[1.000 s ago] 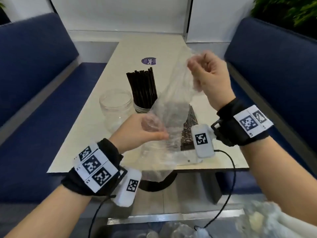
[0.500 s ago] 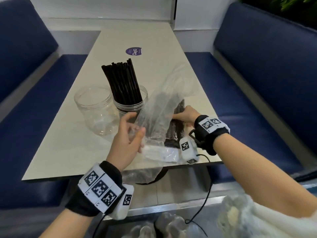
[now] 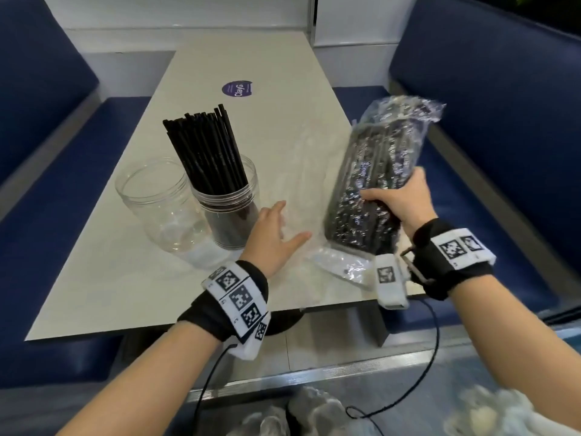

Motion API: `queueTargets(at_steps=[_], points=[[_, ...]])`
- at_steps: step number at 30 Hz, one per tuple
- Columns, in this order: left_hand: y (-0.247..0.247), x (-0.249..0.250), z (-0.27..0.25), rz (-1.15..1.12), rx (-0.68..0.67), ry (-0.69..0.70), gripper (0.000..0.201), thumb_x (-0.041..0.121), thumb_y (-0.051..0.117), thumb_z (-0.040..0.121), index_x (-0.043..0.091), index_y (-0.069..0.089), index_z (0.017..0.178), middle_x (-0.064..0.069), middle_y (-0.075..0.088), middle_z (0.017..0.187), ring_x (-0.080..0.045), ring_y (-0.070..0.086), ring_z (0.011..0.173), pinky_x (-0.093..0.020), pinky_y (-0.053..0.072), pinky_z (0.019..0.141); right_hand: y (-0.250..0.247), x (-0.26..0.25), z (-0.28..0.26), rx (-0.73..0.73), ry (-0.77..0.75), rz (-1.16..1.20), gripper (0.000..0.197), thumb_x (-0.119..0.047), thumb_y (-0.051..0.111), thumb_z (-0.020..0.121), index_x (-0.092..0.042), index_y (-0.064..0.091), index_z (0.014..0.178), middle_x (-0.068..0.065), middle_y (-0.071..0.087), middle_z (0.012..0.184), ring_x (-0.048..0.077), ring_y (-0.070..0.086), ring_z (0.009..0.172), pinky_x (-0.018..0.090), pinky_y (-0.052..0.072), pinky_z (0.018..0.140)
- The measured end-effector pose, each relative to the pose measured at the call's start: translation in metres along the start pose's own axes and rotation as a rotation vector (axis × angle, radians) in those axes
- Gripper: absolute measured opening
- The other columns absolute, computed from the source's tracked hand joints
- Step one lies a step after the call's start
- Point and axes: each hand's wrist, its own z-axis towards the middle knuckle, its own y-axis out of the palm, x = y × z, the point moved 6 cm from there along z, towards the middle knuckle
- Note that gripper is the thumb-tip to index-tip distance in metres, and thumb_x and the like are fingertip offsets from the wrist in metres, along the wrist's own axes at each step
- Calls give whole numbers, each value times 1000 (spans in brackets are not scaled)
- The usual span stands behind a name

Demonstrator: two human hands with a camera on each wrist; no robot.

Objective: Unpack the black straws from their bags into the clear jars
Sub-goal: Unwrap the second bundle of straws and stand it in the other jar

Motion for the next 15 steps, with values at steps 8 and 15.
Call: queueTargets(at_steps=[8, 15], points=[[38, -2, 20, 777, -247, -160, 66, 60, 42, 88, 6, 54, 125, -13, 30, 137, -32, 23, 130, -40, 23, 108, -57, -42, -16, 65, -342, 23, 63, -10, 82, 65, -17, 32, 104, -20, 47, 96, -13, 49, 87, -4, 41, 66], [9, 9, 3, 582, -91, -129, 59, 54, 38, 92, 21, 39, 141, -12, 29, 143, -32, 21, 133, -41, 21, 111, -42, -91, -44, -105, -598, 69, 65, -7, 82, 65, -30, 34, 102, -21, 49, 102, -17, 52, 96, 5, 43, 84]])
